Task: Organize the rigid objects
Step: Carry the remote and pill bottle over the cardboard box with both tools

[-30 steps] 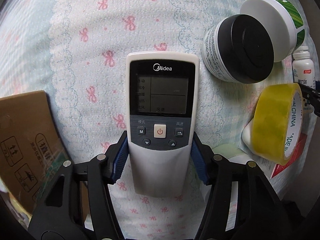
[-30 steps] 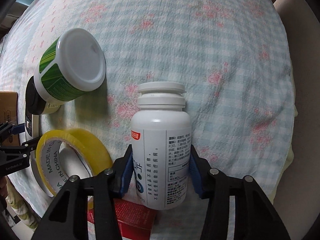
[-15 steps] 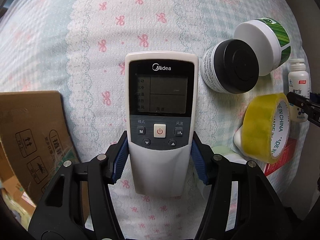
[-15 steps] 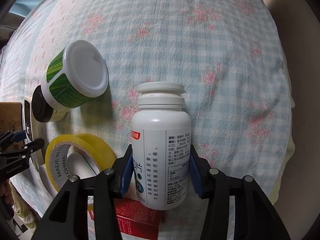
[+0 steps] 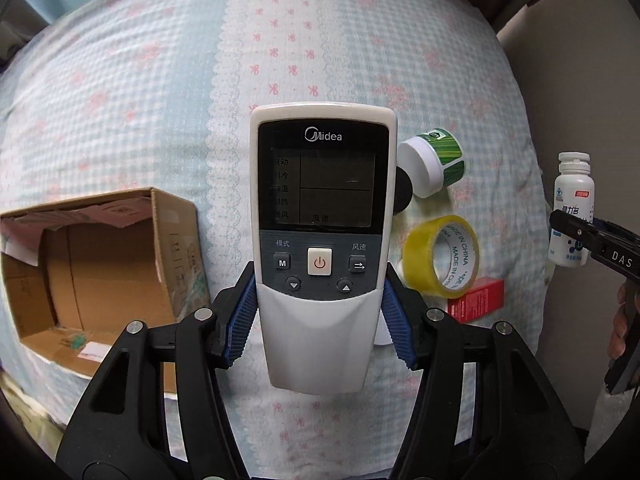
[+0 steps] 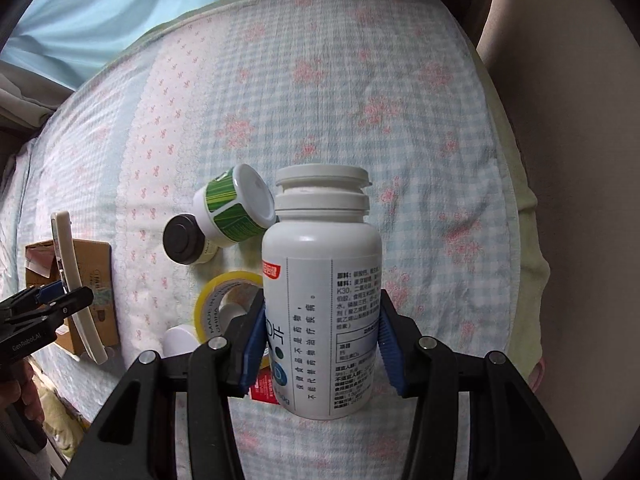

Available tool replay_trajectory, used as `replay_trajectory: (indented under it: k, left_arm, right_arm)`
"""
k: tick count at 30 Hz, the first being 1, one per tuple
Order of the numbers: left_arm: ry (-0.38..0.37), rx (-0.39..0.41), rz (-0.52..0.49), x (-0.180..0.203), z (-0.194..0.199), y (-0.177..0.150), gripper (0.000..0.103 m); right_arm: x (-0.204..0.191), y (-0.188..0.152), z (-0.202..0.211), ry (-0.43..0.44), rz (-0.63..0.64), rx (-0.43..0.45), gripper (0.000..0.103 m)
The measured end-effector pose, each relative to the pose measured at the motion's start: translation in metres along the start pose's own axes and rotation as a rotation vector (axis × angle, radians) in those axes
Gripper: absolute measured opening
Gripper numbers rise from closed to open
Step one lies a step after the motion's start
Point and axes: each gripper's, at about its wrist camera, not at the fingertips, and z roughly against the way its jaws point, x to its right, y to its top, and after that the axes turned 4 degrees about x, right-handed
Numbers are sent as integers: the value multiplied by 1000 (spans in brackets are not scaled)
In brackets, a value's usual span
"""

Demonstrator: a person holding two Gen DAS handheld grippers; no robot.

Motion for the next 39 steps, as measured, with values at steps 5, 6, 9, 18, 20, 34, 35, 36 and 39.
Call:
replay_trajectory:
  k: [5,6,9,18,20,34,35,36,39]
  left_arm:
    - [-15,65,15,-19,52,-8,54]
    - [-15,76,24,-25,63,-13,54]
    - [5,99,46,-48,94,-26,54]
    - [98,134,70,-137,145,-59,54]
    - [102,132,63,-156,150,-63,54]
    - [6,52,-163,-271,148,-47,54]
    - [4,40,-188,-277,144,-44,54]
    - [0,24,-210,-283,138,-41,54]
    - [2,-13,-277,-295,117,-33,54]
  right_arm:
    - [-39,-9,44,30,30,55,46]
    - [-51,-11,49,40,38,61,46]
    - [-79,-21,67,72,67,80,46]
    - [-182,-74,101,240,108,104,46]
    - [-208,-90,105,261,117,112,46]
    - [-359,-129,92,264,-91,116,46]
    - [-368,-130,88,248,-101,104,46]
    - [-375,-130,85,242,-118,94,46]
    - [-391,-128,70,246,-173,72,46]
